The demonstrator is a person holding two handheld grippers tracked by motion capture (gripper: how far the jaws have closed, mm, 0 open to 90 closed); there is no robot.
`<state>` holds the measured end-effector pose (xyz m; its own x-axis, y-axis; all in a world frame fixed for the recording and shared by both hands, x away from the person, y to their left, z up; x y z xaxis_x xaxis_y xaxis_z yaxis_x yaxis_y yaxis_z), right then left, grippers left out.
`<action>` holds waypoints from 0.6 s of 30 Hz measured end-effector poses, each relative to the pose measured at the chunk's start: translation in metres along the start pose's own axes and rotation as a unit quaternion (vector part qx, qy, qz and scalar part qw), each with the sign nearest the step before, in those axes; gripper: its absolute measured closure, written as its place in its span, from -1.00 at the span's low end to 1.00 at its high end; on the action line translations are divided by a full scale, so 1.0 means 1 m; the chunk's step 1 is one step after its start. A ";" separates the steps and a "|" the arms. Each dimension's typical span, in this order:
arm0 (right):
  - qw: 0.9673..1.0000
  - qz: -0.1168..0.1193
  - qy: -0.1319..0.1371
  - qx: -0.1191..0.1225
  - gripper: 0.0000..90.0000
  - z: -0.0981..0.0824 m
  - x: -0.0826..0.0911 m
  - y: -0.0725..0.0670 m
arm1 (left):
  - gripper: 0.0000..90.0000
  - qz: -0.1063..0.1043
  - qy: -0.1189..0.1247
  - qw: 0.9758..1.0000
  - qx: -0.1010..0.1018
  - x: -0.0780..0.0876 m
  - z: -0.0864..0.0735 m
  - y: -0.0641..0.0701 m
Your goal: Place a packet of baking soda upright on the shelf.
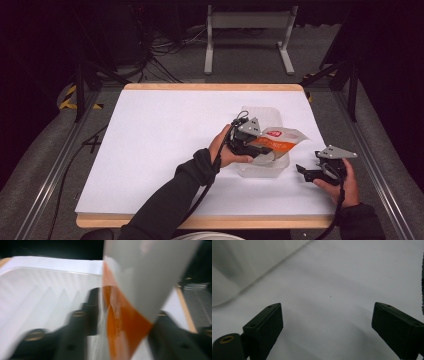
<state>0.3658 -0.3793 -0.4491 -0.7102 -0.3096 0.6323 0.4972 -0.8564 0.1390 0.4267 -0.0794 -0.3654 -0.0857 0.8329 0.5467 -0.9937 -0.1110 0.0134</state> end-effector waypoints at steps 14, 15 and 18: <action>1.000 0.001 -0.002 0.001 -0.76 0.000 0.000 0.000 | 1.00 -0.009 0.145 0.989 0.020 -0.003 -0.006 0.000; 1.000 0.001 -0.001 0.001 -0.76 0.000 0.000 0.000 | 1.00 -0.015 0.158 0.987 0.025 -0.004 -0.007 0.000; 1.000 0.002 -0.001 0.001 -0.76 0.000 0.000 0.000 | 1.00 -0.021 0.183 0.982 0.029 -0.005 -0.010 0.000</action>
<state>0.3660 -0.3793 -0.4492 -0.7069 -0.3116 0.6349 0.5007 -0.8546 0.1380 0.4259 -0.0780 -0.3764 -0.0759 0.9755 0.2066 -0.9921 -0.0945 0.0819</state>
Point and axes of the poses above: each handheld gripper's, and its own axes: x roughly backward along the jaws, z roughly out of its top, y roughly to its right, the point moved 1 cm from there along -x, roughly forward along the jaws, and after that the axes turned 2 degrees about x, right-handed, at the moved point
